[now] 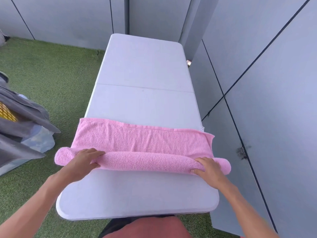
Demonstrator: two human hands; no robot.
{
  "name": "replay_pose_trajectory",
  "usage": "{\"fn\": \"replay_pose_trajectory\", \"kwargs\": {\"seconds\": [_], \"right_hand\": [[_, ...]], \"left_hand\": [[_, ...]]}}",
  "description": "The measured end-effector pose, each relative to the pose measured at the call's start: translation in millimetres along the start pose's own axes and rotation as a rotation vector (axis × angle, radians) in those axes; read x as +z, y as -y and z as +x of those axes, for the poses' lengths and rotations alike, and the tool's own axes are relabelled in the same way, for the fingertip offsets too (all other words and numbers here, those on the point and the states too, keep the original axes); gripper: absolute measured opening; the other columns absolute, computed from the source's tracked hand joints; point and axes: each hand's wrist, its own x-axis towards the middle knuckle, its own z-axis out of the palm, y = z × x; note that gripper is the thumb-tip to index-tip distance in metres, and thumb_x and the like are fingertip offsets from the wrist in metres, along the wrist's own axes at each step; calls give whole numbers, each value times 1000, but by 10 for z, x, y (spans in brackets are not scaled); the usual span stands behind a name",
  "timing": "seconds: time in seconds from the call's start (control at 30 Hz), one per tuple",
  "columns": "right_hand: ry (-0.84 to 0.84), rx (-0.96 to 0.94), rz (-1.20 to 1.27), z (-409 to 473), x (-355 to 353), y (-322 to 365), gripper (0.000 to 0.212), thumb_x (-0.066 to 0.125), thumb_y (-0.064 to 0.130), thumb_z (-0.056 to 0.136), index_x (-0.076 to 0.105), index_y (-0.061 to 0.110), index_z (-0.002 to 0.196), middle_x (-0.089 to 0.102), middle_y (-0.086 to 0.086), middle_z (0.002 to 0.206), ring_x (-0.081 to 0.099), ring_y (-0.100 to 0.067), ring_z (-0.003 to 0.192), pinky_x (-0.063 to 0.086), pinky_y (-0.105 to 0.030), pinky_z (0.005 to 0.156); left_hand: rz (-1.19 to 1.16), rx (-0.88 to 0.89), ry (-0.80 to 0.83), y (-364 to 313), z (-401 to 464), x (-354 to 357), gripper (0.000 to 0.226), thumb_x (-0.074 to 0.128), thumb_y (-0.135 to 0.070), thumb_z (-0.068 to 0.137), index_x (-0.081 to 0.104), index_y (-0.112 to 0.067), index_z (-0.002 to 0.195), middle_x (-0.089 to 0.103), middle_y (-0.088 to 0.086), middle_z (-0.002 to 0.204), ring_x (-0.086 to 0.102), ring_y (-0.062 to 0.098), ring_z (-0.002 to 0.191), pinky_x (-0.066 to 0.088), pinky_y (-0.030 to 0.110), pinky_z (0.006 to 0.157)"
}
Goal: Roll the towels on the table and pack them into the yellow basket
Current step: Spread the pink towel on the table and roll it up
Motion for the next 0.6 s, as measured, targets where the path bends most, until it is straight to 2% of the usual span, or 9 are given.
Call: {"fn": "replay_pose_trajectory", "kwargs": {"seconds": [0.07, 0.1, 0.17, 0.27, 0.33, 0.4, 0.43, 0.53, 0.6], "right_hand": [[74, 10, 164, 43, -86, -41, 54, 71, 57, 75, 56, 38, 124, 56, 12, 127, 49, -13, 123, 35, -45, 107], [37, 26, 244, 75, -106, -21, 52, 73, 52, 76, 56, 37, 123, 55, 10, 128, 49, -13, 123, 36, -39, 107], [-196, 36, 288, 106, -77, 34, 46, 70, 40, 84, 57, 25, 126, 53, 3, 128, 47, -16, 125, 34, -35, 107], [-395, 1, 71, 4, 108, 122, 43, 55, 41, 93, 55, 22, 132, 48, 1, 136, 36, -22, 135, 18, -45, 114], [-358, 7, -77, -87, 273, 129, 57, 50, 50, 94, 41, 25, 144, 32, 6, 152, 15, -20, 146, 4, -47, 116], [-308, 27, -195, -96, 382, 109, 71, 52, 55, 91, 26, 26, 151, 19, 10, 158, 1, -18, 148, -7, -49, 114], [-296, 32, -220, -61, 392, 108, 74, 56, 52, 90, 26, 25, 151, 20, 8, 158, 3, -20, 148, -8, -52, 114], [-261, 43, -195, 44, 288, 124, 63, 67, 33, 86, 42, 20, 142, 41, 4, 145, 25, -25, 142, 9, -64, 112], [-234, 33, -164, 35, 205, 104, 53, 67, 28, 87, 48, 19, 136, 50, 5, 135, 35, -23, 134, 15, -63, 111]], "left_hand": [[-79, -3, 32, 12, 17, -36, 47, 68, -18, 87, 55, -25, 132, 57, -5, 112, 52, 22, 110, 39, 41, 98], [-92, 18, -31, -7, 32, -46, 48, 68, -16, 87, 54, -25, 133, 56, -4, 114, 53, 23, 110, 40, 44, 99], [-2, 68, -247, -61, 28, -13, 48, 67, -11, 87, 55, -22, 132, 56, 1, 120, 54, 30, 112, 38, 52, 102], [152, 59, -385, -137, -101, 113, 56, 65, -18, 88, 46, -17, 140, 49, 7, 137, 41, 33, 133, 24, 55, 111], [224, 59, -314, -109, -171, 194, 73, 69, -27, 84, 35, -16, 147, 39, 9, 149, 29, 31, 142, 18, 53, 114], [280, 53, -260, -61, -131, 188, 85, 77, -26, 77, 32, -15, 149, 40, 10, 148, 30, 32, 141, 17, 52, 114], [298, 49, -254, -57, -78, 165, 87, 80, -23, 73, 35, -14, 147, 45, 10, 143, 35, 32, 137, 21, 53, 112], [315, 48, -300, -62, 76, 92, 75, 85, -11, 65, 51, -13, 132, 59, 7, 116, 48, 29, 114, 36, 51, 98], [317, 42, -282, -72, 106, 47, 64, 83, -9, 66, 57, -14, 125, 63, 5, 108, 54, 30, 108, 38, 47, 94]]}}
